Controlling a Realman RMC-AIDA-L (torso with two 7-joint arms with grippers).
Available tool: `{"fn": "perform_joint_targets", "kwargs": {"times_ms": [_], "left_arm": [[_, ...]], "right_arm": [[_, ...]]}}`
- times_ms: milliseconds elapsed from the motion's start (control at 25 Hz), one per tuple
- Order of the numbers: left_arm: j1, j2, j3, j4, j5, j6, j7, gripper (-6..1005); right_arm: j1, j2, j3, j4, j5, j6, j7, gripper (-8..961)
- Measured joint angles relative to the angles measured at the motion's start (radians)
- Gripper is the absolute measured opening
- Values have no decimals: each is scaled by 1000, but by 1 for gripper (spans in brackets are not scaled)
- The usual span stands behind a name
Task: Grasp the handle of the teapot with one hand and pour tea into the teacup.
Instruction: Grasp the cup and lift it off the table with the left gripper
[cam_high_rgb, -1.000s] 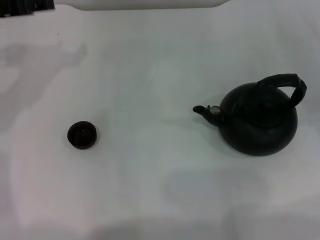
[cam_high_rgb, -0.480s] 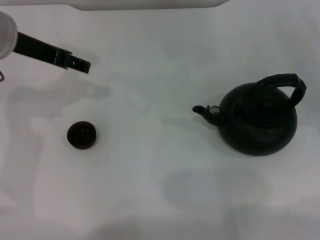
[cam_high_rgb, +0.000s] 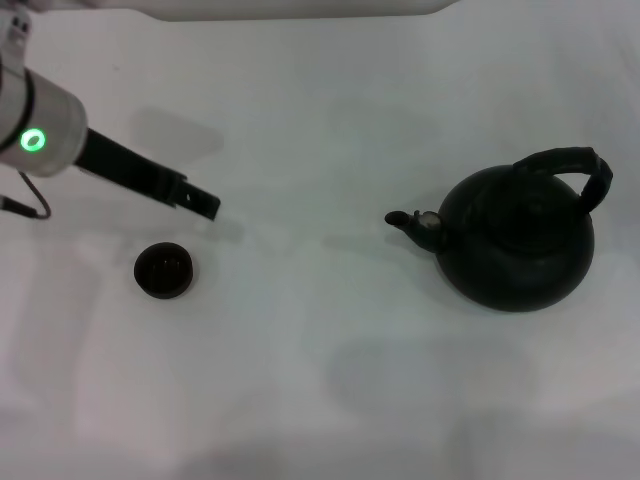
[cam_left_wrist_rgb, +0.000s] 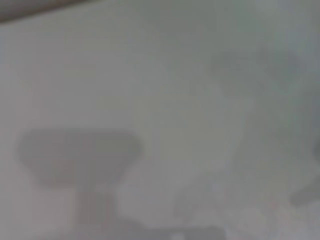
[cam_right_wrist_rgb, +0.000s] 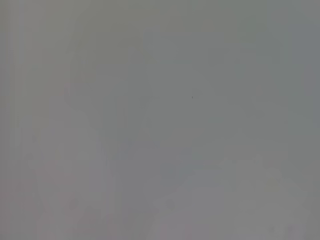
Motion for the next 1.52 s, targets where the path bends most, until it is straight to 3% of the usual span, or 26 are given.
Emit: {"fn": "perform_joint_targets", "kwargs": {"times_ms": [200, 600, 920, 1520], "left_arm": [[-19, -1, 44, -52, 15, -26, -9, 878], [-41, -1, 50, -59, 126, -85, -56, 868], [-76, -1, 69, -132, 126, -76, -51, 861], [-83, -4, 85, -194, 123, -62, -52, 847]], "right_arm": [[3, 0, 0, -5, 0, -1, 0, 875], [5, -1, 0, -10, 10, 0, 2, 876], [7, -1, 0, -11, 13, 0, 2, 875], [7, 0, -1, -11, 22, -3, 0, 876]]}}
